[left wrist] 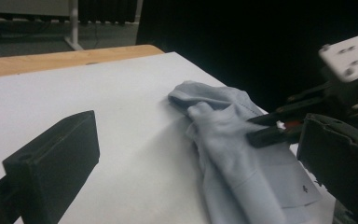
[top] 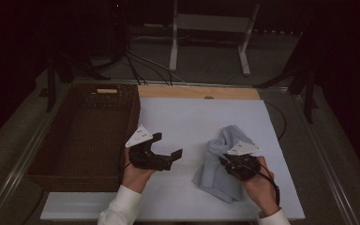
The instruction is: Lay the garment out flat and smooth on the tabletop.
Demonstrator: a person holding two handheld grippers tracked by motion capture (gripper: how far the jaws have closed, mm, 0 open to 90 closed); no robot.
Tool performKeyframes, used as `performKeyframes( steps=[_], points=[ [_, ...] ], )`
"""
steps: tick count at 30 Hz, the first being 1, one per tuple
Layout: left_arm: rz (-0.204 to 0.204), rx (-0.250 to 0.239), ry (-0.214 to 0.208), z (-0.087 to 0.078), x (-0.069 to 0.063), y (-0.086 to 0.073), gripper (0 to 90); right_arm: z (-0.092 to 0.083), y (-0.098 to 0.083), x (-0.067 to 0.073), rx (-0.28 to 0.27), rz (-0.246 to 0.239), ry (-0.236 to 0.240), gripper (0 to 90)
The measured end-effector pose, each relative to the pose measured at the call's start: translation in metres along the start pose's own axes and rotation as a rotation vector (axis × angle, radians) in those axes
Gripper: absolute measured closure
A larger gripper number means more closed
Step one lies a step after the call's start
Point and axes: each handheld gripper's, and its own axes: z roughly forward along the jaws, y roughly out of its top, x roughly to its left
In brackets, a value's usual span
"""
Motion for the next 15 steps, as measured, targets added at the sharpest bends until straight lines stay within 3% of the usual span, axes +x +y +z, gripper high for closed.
performKeyframes(
  steps=[6, 10, 15],
  points=[
    [0.019, 0.001, -0.007, 0.003, -0.003, -0.001, 0.2, -0.021, -0.015, -0.015, -0.036, 0.048, 0.01, 75.6],
    [0.04, -0.024, -0.013, 0.007, -0.005, -0.003, 0.3, -0.04, -0.03, -0.028, -0.063, 0.081, -0.032, 82.7],
    [0.055, -0.013, -0.023, 0.013, -0.008, -0.006, 0.3, -0.047, -0.043, -0.038, -0.045, 0.104, -0.056, 87.5]
  ],
)
